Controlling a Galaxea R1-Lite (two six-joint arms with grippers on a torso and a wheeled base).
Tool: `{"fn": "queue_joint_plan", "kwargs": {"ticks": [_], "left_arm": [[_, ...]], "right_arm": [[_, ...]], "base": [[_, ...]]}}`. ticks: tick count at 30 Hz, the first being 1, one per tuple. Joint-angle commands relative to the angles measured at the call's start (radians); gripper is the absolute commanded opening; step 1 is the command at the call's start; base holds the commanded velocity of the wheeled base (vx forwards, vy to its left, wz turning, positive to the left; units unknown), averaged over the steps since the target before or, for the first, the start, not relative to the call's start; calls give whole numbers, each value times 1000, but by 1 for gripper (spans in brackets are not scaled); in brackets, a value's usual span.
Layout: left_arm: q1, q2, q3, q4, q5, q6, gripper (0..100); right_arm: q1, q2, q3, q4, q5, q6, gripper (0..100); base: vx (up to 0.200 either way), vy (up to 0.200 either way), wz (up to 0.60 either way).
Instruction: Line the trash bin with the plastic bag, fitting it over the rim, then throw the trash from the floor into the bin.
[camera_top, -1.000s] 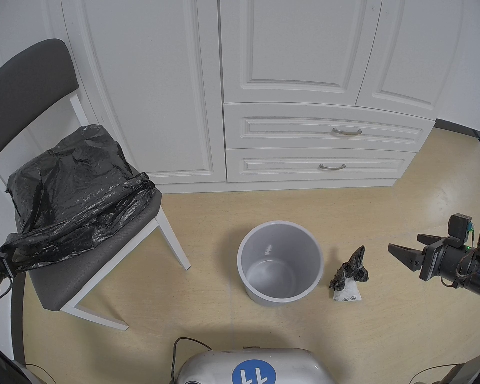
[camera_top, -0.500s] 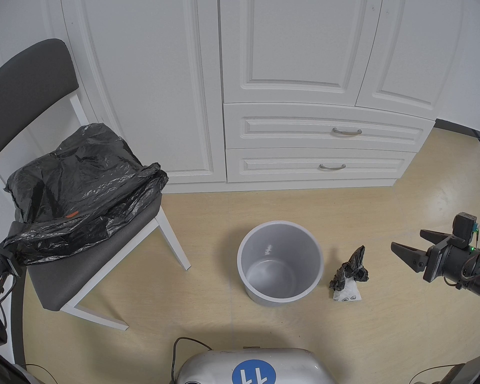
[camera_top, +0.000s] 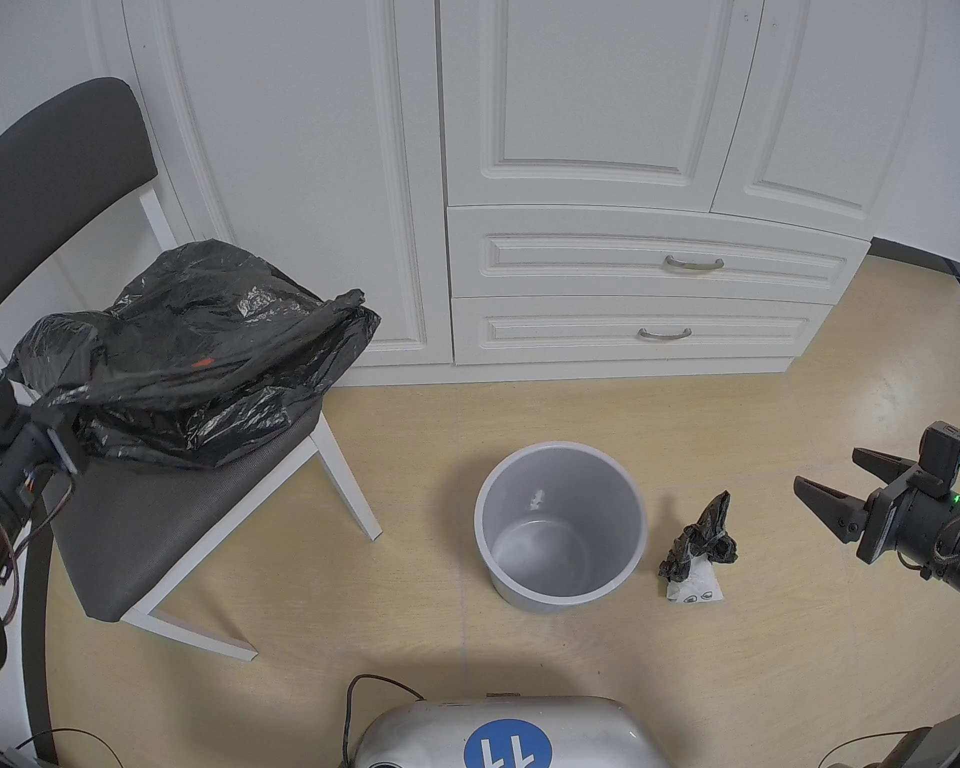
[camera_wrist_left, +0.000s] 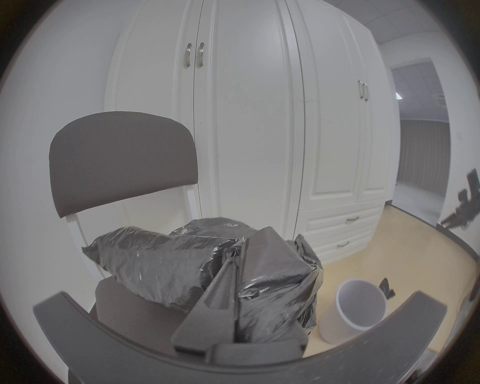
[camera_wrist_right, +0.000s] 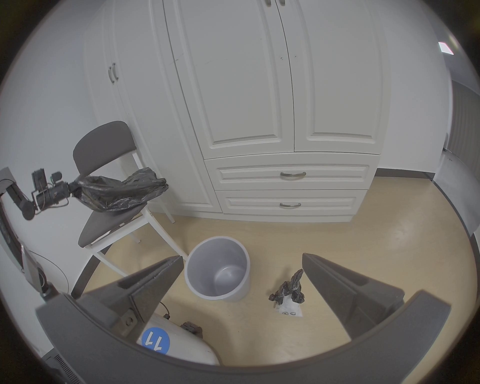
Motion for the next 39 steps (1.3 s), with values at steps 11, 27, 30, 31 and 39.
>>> {"fn": "queue_joint_plan", "kwargs": {"ticks": [11, 27, 30, 31, 39], "left_arm": [[-777, -93, -413, 521, 693, -110, 0], [-883, -93, -421, 411, 787, -109, 0], [-900, -102, -435, 395, 825, -107, 0], [-904, -105, -435, 394, 828, -107, 0], [-940, -116, -438, 391, 830, -99, 0]], "right_arm": [[187, 39, -7, -6, -165, -32, 100], [526, 237, -102, -128, -197, 129, 100], [581, 364, -102, -267, -323, 152, 100], [589, 393, -104, -302, -352, 152, 100], [644, 582, -87, -559, -429, 155, 100]], "base": [[0, 0, 0], [0, 0, 0], [0, 0, 0], [0, 0, 0], [0, 0, 0]]}}
